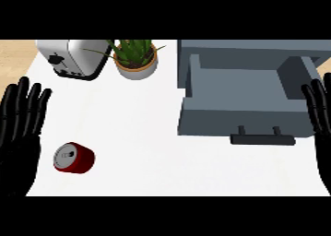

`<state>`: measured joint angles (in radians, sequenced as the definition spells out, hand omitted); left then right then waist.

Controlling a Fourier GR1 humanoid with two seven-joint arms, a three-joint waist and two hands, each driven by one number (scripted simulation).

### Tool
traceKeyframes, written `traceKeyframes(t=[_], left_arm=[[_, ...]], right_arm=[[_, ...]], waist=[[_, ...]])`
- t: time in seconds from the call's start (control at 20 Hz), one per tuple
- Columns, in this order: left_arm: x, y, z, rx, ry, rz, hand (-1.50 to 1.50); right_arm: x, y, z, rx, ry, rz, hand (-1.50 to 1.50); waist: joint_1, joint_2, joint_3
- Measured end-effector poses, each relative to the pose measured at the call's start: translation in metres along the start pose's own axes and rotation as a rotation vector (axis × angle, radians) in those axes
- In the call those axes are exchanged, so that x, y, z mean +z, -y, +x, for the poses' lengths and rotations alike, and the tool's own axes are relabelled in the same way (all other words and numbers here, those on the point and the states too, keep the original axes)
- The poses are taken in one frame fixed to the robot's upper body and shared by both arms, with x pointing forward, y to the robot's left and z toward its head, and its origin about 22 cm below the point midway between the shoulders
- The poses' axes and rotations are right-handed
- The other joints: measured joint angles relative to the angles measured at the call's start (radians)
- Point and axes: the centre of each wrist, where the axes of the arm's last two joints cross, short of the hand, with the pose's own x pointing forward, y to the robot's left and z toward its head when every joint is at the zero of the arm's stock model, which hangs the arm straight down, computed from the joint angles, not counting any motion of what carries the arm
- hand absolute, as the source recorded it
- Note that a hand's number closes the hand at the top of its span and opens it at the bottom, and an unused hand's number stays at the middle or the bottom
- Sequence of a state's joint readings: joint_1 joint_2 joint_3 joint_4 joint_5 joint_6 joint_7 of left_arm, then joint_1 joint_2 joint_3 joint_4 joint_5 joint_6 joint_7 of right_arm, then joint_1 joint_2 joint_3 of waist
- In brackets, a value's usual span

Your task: Pick up the can, place it into the drawer and close the drawer

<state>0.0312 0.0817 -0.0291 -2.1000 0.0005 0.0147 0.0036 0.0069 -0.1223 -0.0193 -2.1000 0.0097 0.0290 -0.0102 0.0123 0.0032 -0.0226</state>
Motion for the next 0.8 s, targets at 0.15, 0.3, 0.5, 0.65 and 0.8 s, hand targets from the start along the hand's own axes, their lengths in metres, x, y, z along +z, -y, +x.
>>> traceKeyframes(t=[0.15,0.3,0.5,0.65,0.8], left_arm=[[0.014,-0.003,0.005,-0.029,0.001,0.064,-1.50],[0.033,-0.012,0.019,-0.094,-0.005,0.172,-1.50],[0.060,-0.026,0.013,-0.113,-0.230,0.395,-1.50],[0.073,-0.025,0.022,-0.109,-0.318,0.482,-1.50],[0.083,-0.025,0.037,-0.112,-0.362,0.535,-1.50]], right_arm=[[0.000,-0.002,0.003,-0.009,0.000,-0.008,-1.50],[0.003,0.000,0.002,-0.032,-0.009,-0.035,-1.50],[0.016,0.007,-0.011,-0.033,-0.187,-0.127,-1.50],[0.015,0.008,-0.014,-0.039,-0.252,-0.157,-1.50],[0.013,0.009,-0.017,-0.039,-0.286,-0.165,-1.50]], waist=[[-0.002,-0.003,0.012],[0.003,-0.006,0.018],[0.013,-0.005,0.021],[0.007,-0.004,0.022],[0.002,-0.005,0.022]])
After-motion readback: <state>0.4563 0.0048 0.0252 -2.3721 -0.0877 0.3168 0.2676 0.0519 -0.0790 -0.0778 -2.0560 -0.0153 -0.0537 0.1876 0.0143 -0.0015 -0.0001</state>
